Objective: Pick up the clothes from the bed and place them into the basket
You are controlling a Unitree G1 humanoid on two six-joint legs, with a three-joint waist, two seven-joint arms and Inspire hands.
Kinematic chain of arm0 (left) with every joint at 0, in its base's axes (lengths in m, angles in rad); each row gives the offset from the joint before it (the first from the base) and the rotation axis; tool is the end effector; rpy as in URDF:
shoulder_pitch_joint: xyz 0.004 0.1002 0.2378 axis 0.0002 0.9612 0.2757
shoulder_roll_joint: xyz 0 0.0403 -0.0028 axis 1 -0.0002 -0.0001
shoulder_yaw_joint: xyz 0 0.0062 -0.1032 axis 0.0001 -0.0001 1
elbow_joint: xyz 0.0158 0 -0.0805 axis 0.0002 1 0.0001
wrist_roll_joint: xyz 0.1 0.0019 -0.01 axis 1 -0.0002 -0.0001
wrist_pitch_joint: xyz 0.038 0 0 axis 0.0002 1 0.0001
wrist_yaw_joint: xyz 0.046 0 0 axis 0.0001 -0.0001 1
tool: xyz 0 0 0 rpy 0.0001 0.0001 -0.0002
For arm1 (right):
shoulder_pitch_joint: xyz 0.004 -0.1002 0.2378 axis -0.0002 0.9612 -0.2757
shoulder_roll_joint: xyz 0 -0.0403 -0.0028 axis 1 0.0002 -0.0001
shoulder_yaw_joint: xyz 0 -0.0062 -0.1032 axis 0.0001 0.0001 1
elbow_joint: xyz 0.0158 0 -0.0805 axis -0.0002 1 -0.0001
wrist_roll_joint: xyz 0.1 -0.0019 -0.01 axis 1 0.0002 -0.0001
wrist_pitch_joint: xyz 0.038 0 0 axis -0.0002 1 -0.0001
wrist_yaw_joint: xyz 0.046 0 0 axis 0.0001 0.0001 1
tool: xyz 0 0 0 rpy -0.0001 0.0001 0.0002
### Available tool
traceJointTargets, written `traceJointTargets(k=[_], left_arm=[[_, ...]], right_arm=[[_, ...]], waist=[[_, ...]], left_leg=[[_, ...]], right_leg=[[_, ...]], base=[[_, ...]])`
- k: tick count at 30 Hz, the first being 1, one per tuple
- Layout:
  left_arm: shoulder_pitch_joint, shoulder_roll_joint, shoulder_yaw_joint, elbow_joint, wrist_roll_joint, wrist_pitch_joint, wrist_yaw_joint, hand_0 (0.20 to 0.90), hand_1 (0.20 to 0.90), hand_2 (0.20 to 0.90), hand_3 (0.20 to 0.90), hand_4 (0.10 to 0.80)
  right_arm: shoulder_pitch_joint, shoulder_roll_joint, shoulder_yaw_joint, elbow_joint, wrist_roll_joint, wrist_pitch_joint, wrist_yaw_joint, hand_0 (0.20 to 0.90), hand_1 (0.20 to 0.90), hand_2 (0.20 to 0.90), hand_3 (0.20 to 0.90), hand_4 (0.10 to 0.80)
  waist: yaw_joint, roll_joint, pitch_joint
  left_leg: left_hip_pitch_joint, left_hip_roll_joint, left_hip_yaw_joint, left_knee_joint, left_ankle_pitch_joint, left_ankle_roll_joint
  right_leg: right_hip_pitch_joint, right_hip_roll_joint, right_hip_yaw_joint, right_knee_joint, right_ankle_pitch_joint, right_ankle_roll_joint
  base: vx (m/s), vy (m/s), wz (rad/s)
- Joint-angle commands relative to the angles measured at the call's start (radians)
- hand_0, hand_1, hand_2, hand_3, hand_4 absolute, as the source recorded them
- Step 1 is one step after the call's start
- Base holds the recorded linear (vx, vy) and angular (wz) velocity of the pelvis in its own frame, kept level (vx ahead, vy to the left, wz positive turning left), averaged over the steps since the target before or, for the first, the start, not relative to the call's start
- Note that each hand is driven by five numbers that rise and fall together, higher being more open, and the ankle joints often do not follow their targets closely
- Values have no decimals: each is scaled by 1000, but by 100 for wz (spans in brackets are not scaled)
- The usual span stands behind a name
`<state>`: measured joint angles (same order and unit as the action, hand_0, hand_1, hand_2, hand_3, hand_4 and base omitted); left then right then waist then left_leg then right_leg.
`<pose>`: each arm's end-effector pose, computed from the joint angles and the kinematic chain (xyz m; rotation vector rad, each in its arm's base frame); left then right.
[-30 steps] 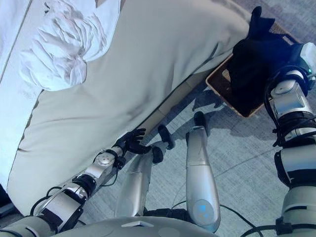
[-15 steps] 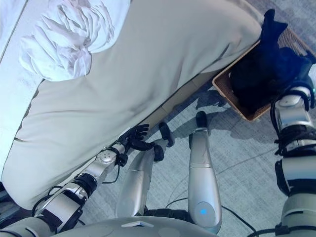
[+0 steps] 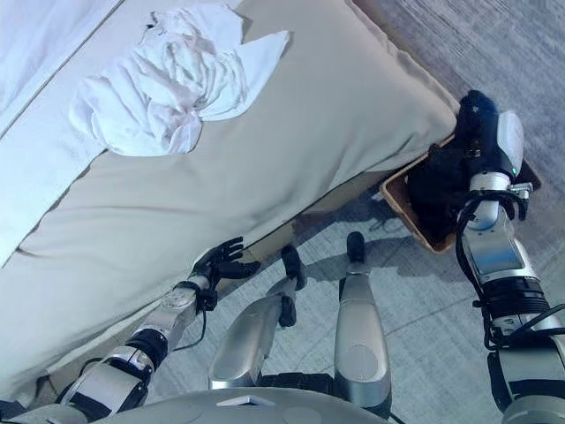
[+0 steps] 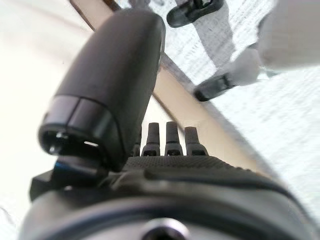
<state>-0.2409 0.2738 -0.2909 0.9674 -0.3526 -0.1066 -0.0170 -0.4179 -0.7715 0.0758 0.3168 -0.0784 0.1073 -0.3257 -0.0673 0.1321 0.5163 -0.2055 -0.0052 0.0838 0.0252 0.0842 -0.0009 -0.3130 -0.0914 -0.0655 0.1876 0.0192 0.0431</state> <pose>0.1965 0.1991 -0.0614 0.0878 0.6556 -0.0332 0.2714 -0.2879 0.1405 -0.8334 -0.1285 -0.4519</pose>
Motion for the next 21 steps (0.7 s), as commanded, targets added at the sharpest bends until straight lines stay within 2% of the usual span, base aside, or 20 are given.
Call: traceJointTargets(k=[1,4,6,8,15,16,21], left_arm=[[98,76,23,44,11,-7,-1,900,900,900,900,800],[102,77,23,72,11,2,-11,900,900,900,900,800],[100,80,19,76,5,3,-12,900,900,900,900,800],[80,94,1,79,-1,8,-20,900,900,900,900,800],[39,114,-41,40,-47,11,-34,900,900,900,900,800],[40,114,-47,37,-51,7,-35,900,900,900,900,800],[77,112,-58,13,-97,-35,-50,900,900,900,900,800]], right_arm=[[-99,10,37,-19,-61,-78,47,900,900,900,900,800],[-197,3,138,79,-98,-53,138,900,900,900,900,800],[-230,3,167,115,-104,-53,144,900,900,900,900,800],[-355,13,258,234,-120,-37,135,900,900,900,900,800],[-666,44,429,508,-171,35,17,900,900,900,900,800],[-693,49,443,537,-164,40,-3,900,900,900,900,800],[-821,68,469,637,-109,79,-134,900,900,900,900,800]], waist=[[57,-123,-118],[128,-141,-130],[145,-144,-129],[202,-156,-107],[322,-152,-17],[337,-151,-7],[398,-136,4]], left_leg=[[-30,-59,1,89,-105,24],[-41,-76,-42,126,-117,37],[-53,-80,-55,138,-117,39],[-93,-93,-91,188,-123,48],[-224,-120,-149,286,-124,60],[-224,-121,-159,298,-150,57],[-343,-127,-195,338,-137,59]], right_leg=[[28,-30,-25,-42,21,23],[60,-54,-73,-41,15,24],[61,-59,-86,-38,16,25],[55,-75,-128,-9,12,23],[-17,-93,-216,96,-13,11],[-17,-90,-213,115,-37,17],[-118,-93,-257,198,-64,6]], base=[[71,137,28],[87,152,45],[55,81,50],[42,67,61],[-3,56,55],[44,31,44],[10,71,34]])
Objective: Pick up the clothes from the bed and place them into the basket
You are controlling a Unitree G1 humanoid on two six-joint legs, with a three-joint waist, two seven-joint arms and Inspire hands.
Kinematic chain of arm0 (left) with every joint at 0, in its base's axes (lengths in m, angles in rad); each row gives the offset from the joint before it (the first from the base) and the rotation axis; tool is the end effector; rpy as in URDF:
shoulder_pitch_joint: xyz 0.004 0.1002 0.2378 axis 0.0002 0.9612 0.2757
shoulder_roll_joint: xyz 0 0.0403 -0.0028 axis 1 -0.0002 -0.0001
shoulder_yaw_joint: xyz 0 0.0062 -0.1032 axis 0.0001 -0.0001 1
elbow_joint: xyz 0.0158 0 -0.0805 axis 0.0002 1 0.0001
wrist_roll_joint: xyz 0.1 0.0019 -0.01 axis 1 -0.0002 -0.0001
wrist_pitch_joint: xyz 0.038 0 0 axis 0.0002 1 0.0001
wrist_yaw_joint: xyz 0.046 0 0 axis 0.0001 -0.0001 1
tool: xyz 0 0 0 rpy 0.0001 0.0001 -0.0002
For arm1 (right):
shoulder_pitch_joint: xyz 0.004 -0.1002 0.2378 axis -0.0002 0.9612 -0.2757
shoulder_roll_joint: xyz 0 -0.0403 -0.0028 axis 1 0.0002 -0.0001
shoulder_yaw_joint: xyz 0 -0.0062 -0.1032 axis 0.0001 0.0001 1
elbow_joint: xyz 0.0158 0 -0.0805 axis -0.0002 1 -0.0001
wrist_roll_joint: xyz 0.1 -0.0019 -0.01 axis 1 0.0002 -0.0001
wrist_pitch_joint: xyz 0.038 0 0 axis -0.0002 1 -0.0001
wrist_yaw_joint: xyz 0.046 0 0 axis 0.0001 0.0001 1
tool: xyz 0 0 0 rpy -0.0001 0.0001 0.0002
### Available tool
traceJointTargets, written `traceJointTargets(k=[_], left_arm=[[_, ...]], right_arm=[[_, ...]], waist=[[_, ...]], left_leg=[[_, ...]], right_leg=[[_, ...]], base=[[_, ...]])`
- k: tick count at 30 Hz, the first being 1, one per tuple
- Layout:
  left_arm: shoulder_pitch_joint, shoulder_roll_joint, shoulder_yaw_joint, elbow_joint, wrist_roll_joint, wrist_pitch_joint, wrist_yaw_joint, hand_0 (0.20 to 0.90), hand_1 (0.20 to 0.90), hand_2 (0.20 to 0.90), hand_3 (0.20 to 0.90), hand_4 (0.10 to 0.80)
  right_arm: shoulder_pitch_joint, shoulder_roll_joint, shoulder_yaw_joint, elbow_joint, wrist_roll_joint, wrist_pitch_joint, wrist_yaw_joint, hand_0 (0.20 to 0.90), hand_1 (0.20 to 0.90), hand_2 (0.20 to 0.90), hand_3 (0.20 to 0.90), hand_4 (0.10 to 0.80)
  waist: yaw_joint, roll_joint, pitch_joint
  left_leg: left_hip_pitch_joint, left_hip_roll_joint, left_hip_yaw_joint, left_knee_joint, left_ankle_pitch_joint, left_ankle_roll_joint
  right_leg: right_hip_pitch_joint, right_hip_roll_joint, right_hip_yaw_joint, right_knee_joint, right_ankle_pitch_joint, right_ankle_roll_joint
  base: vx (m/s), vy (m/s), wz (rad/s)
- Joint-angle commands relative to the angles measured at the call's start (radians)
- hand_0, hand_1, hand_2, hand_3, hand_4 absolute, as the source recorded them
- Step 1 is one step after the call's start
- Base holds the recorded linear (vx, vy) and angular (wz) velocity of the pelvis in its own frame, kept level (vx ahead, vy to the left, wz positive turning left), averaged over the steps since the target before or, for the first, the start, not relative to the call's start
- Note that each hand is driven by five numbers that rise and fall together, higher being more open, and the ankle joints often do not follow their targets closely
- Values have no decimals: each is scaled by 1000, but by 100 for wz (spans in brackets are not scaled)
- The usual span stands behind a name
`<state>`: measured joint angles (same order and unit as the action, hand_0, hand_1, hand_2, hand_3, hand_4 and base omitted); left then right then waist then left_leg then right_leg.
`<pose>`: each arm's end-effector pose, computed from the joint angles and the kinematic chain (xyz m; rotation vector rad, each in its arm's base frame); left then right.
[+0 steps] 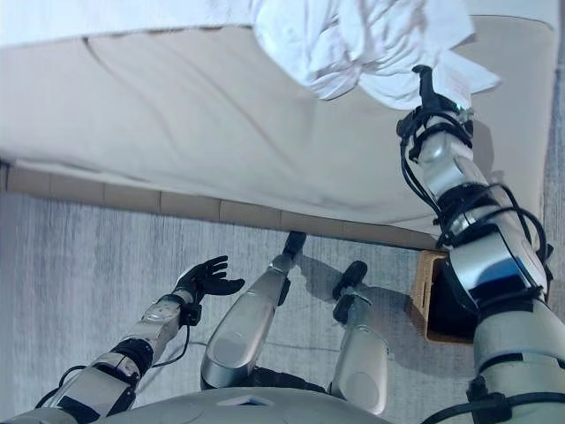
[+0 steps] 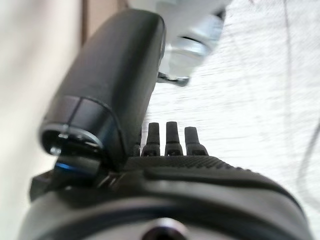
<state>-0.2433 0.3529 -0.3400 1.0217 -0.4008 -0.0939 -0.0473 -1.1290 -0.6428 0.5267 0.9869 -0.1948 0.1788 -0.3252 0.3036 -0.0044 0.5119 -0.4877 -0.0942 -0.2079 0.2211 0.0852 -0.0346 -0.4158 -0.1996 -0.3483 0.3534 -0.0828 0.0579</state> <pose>0.1890 0.2252 -0.0627 0.1356 0.7252 -0.0151 0.3612 -0.2366 0.2045 -1.1065 -0.0642 -0.4434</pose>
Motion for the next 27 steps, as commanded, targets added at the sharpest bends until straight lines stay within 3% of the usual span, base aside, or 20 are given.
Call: traceJointTargets(k=[1,7,12,17,20,21,27], left_arm=[[86,31,-9,-45,-60,-55,-26,900,900,900,900,800],[129,22,-12,-39,-104,-107,-64,900,900,900,900,800],[155,22,-10,-58,-133,-142,-91,900,900,900,900,800],[176,17,-15,-83,-159,-166,-99,900,900,900,900,800],[182,14,-15,-96,-171,-168,-102,900,900,900,900,800],[186,14,-14,-106,-178,-168,-104,900,900,900,900,800],[200,29,-10,-123,-167,-170,-110,900,900,900,900,800]], right_arm=[[-140,-57,19,-11,20,22,-169,900,900,900,900,800],[-262,-66,29,133,158,122,-214,900,900,900,900,800],[-320,-89,71,177,181,148,-220,900,900,900,900,800],[-369,-90,68,130,201,76,-407,900,900,900,900,800],[-390,-80,65,112,198,78,-428,900,900,900,900,800],[-414,-76,76,109,206,98,-402,300,300,300,200,100],[-470,-90,146,110,186,80,-349,300,300,300,200,100]], waist=[[39,6,8],[77,37,8],[96,48,8],[102,53,8],[105,53,8],[108,53,8],[113,35,8]], left_leg=[[-95,-38,88,149,-131,92],[-241,-30,50,178,-105,94],[-336,-27,29,208,-93,93],[-408,-30,12,245,-95,90],[-433,-30,8,261,-97,86],[-445,-30,4,264,-93,82],[-434,-18,-13,240,-79,73]], right_leg=[[-45,15,15,51,30,-11],[-209,4,1,159,-12,-20],[-299,-1,-4,226,-42,-23],[-363,2,-2,270,-56,-26],[-382,3,0,279,-56,-27],[-390,6,1,278,-55,-29],[-368,17,-2,243,-41,-28]], base=[[-26,82,19],[-27,72,23],[-17,8,13],[-7,-16,6],[-12,-11,-3],[-21,-38,-7],[-12,-61,-3]])
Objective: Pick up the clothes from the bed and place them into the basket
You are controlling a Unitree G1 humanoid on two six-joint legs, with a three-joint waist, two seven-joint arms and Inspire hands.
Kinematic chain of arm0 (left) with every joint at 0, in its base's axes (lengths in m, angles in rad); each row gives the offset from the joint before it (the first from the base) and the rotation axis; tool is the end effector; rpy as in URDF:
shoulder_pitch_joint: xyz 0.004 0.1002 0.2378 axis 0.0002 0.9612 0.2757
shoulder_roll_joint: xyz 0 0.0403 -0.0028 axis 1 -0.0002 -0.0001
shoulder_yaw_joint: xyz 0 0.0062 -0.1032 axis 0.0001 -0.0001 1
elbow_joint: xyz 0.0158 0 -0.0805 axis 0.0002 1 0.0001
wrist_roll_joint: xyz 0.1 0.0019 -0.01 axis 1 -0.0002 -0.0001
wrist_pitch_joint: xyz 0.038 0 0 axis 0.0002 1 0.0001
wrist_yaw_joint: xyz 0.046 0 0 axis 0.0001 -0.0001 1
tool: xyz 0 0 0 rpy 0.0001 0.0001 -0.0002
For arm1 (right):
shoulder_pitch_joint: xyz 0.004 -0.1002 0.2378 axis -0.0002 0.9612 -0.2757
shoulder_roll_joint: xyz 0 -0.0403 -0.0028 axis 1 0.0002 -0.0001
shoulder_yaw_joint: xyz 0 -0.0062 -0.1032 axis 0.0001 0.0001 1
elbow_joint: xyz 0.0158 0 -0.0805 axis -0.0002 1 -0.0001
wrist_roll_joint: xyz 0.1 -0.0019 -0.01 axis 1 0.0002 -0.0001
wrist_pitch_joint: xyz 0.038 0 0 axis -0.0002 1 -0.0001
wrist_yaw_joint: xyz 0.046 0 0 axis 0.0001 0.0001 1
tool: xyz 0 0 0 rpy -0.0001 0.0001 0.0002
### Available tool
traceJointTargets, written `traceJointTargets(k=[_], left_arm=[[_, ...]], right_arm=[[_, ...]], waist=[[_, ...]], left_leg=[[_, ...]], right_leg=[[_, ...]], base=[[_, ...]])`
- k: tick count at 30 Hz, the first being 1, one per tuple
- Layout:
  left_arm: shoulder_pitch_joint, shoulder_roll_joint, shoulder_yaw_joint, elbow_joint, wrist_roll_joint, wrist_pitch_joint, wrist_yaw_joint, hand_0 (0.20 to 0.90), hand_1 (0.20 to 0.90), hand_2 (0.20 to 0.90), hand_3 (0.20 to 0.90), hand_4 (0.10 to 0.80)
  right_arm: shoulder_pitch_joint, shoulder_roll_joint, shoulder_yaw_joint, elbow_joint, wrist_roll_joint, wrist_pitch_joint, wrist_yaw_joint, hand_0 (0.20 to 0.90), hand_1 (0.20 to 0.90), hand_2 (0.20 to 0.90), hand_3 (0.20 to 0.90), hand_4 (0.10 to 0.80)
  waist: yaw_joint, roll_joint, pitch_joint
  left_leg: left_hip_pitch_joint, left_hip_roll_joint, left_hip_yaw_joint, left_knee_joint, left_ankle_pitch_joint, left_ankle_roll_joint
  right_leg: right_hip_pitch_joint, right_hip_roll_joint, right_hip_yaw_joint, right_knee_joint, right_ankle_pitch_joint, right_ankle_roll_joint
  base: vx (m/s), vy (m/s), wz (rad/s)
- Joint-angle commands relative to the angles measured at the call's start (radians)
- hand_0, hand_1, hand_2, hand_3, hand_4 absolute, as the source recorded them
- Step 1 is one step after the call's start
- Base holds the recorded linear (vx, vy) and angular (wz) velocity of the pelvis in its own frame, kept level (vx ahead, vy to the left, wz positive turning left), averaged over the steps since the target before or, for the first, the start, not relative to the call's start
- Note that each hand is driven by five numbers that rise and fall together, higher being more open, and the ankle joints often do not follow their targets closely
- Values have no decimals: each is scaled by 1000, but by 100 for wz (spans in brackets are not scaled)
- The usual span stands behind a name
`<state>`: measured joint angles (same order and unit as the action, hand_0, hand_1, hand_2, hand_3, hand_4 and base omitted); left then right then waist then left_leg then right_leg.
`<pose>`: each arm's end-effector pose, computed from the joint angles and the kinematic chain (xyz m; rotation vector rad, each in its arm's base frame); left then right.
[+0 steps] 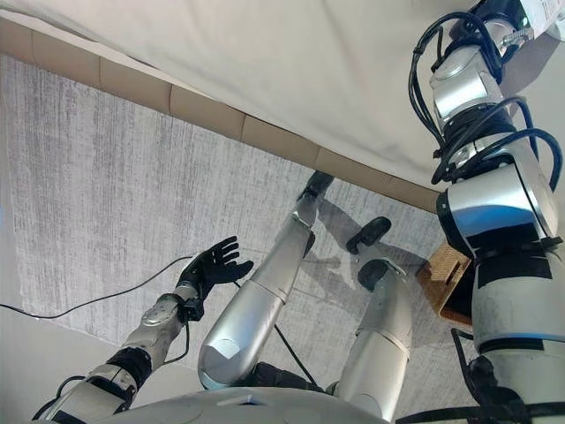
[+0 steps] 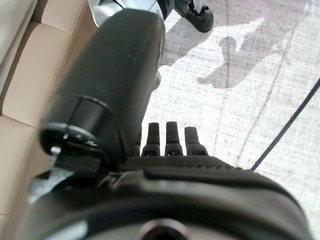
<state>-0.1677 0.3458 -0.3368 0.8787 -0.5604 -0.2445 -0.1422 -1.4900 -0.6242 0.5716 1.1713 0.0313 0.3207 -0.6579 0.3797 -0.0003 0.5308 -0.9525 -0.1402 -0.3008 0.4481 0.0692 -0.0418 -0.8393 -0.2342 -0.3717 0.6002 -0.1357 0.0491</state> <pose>0.1860 0.2152 -0.0556 -0.0668 0.5113 -0.0858 0.3696 -0.2223 0.2990 -0.8404 -0.2214 -0.9138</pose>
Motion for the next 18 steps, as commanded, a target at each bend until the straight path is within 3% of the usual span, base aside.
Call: traceJointTargets(k=[1,6,12,18], left_arm=[[126,39,-13,19,-6,-18,-13,900,900,900,900,800],[133,65,0,31,4,-18,-10,900,900,900,900,800],[105,102,38,53,19,2,12,900,900,900,900,800],[51,115,54,62,47,59,55,900,900,900,900,800]], right_arm=[[-115,-110,108,-75,-38,-70,-6,300,300,300,200,100],[-129,-119,134,-108,-17,-114,35,300,300,300,200,100],[-88,-141,115,-204,19,-202,145,300,300,300,200,100],[10,-191,48,-304,45,-195,316,300,300,300,200,100]], waist=[[36,28,-11],[25,-1,-11],[3,-46,-11],[-34,-58,-24]], left_leg=[[38,30,77,8,-63,78],[104,44,74,-22,-66,71],[287,57,109,-130,-58,65],[496,70,138,-315,-17,53]], right_leg=[[64,55,21,-13,16,-18],[132,71,16,-80,43,-12],[303,87,28,-194,79,12],[484,102,67,-298,82,32]], base=[[-13,-83,-3],[-20,-69,-3],[-23,-78,-4],[-14,-36,-15]])
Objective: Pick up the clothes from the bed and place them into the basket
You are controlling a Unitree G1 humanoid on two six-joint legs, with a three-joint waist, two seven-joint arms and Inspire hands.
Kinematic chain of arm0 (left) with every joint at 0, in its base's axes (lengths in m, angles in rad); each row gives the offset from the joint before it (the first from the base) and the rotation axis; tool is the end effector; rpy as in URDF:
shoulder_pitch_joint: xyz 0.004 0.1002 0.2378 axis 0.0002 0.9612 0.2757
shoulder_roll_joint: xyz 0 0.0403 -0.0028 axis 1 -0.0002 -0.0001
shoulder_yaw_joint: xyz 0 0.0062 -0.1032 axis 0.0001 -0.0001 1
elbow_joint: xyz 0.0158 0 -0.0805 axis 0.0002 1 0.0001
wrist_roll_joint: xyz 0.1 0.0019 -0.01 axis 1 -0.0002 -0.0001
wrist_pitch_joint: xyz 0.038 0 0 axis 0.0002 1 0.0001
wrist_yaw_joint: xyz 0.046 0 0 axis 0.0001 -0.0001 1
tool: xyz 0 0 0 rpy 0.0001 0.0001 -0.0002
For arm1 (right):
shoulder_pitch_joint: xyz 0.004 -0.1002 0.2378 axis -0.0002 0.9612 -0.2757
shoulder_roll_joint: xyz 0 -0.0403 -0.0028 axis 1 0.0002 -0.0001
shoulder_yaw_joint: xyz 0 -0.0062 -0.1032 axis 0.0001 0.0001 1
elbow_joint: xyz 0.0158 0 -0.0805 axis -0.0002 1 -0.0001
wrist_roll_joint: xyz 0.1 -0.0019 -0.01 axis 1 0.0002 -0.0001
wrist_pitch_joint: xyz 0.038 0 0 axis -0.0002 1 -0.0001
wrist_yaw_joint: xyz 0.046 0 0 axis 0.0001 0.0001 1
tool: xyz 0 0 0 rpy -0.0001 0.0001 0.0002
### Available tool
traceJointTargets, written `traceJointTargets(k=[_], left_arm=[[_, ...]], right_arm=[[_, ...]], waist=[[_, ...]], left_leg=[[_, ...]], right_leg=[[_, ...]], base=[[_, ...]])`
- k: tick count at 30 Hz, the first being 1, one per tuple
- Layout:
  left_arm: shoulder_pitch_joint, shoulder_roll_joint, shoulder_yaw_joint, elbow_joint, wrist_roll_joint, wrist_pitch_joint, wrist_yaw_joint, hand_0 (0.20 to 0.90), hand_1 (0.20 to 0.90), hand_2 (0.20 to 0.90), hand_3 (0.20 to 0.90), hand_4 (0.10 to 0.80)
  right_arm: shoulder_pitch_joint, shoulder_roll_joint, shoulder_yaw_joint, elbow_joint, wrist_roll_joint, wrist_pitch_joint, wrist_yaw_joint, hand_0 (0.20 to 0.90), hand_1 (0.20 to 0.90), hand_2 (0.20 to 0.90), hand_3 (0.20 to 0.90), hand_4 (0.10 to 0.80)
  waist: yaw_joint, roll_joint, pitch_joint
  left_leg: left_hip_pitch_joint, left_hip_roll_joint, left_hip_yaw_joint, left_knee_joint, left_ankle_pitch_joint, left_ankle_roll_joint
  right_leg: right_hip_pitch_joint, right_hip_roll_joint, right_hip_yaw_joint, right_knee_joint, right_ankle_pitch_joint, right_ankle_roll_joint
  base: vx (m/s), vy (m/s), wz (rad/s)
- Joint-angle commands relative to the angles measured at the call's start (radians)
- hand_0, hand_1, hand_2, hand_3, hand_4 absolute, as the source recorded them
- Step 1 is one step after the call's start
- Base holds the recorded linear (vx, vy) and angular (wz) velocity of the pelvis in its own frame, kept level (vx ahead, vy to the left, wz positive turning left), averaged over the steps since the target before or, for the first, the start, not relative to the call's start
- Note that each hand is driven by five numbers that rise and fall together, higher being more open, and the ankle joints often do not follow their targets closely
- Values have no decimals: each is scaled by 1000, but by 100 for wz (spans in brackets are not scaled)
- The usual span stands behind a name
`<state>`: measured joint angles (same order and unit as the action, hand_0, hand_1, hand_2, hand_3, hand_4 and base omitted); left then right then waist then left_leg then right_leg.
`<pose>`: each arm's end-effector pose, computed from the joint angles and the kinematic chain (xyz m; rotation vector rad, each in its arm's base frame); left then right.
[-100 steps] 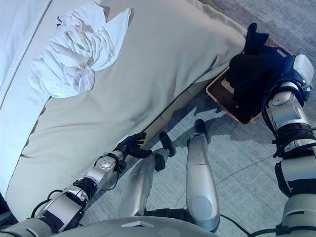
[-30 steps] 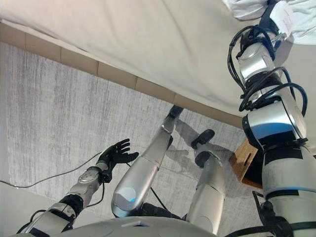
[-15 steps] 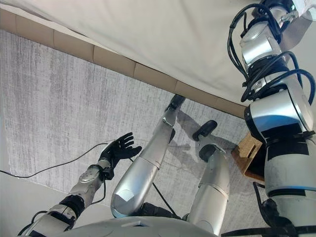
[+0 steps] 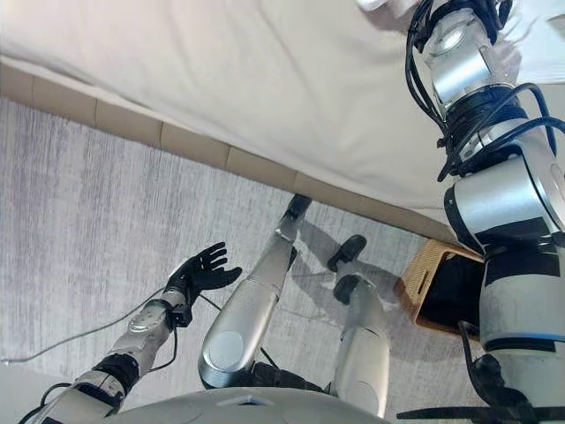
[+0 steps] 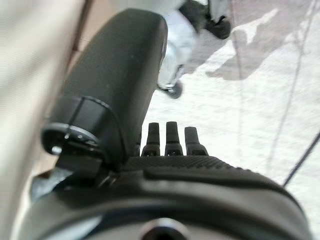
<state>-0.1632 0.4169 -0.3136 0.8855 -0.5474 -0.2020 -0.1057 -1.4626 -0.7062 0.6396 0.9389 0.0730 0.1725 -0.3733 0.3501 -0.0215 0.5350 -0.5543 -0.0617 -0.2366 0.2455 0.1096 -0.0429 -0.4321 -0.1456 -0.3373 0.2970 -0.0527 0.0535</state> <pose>0.1835 0.2408 -0.0509 0.0073 0.5546 -0.0019 0.3609 -0.2080 0.3213 -0.8784 -0.4029 -0.5168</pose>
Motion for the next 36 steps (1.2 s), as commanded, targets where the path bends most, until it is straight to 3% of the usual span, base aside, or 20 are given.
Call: traceJointTargets(k=[1,3,14,15,16,17,18,20,21,30,36], left_arm=[[41,43,30,62,40,29,25,900,900,900,900,800],[30,37,22,75,71,53,41,900,900,900,900,800],[-8,-7,-25,140,145,107,65,900,900,900,900,800],[-14,-13,-27,138,156,113,65,900,900,900,900,800],[-16,-14,-27,138,156,114,66,900,900,900,900,800],[-24,-22,-34,138,161,119,72,900,900,900,900,800],[-26,-26,-39,139,163,119,76,900,900,900,900,800],[-21,-40,-47,149,164,117,85,900,900,900,900,800],[-8,-45,-46,161,186,115,84,900,900,900,900,800],[57,-31,-5,232,265,139,63,900,900,900,900,800],[94,-36,14,258,289,147,47,900,900,900,900,800]], right_arm=[[0,-115,-29,-77,1,-47,50,300,300,300,200,100],[46,-131,-50,-96,-17,-40,84,300,300,300,200,100],[211,-178,-147,-163,-71,-71,159,300,300,300,200,100],[216,-181,-151,-169,-76,-69,149,479,479,479,409,309],[216,-181,-152,-168,-77,-70,148,479,479,479,409,309],[216,-180,-155,-167,-80,-75,148,761,761,761,738,638],[215,-181,-155,-166,-86,-78,149,599,599,599,549,449],[215,-190,-145,-158,-82,-95,150,373,373,373,285,185],[222,-199,-148,-161,-77,-105,153,300,300,300,200,100],[350,-275,-242,-267,-72,-130,162,300,300,300,200,100],[408,-325,-324,-328,-27,-127,92,300,300,300,200,100]], waist=[[-12,-38,-46],[-30,-33,-81],[-124,-37,-209],[-129,-38,-210],[-131,-37,-212],[-137,-35,-212],[-141,-34,-212],[-149,-33,-216],[-154,-33,-224],[-186,-46,-304],[-212,-46,-361]], left_leg=[[125,-6,71,-138,-54,52],[167,0,75,-177,-30,51],[333,1,119,-234,-73,59],[344,1,124,-232,-80,60],[341,1,124,-232,-78,61],[350,3,128,-233,-81,63],[358,4,129,-235,-83,64],[382,5,132,-246,-85,67],[401,7,133,-254,-87,69],[473,2,139,-276,-99,81],[533,16,159,-307,-104,74]], right_leg=[[101,17,40,-15,-2,29],[148,19,38,-63,21,26],[295,15,97,-147,45,27],[300,15,105,-144,46,27],[298,15,105,-147,50,28],[300,16,108,-147,55,28],[304,17,110,-150,58,29],[321,21,108,-163,61,31],[334,26,106,-172,57,30],[383,35,126,-185,51,25],[427,49,148,-241,56,23]], base=[[16,-22,-18],[-27,28,-16],[48,-5,-15],[-22,-18,-10],[-41,-26,-4],[-33,-16,2],[-34,-26,1],[11,-18,-1],[60,-43,1],[75,-33,-2],[54,-20,-4]])
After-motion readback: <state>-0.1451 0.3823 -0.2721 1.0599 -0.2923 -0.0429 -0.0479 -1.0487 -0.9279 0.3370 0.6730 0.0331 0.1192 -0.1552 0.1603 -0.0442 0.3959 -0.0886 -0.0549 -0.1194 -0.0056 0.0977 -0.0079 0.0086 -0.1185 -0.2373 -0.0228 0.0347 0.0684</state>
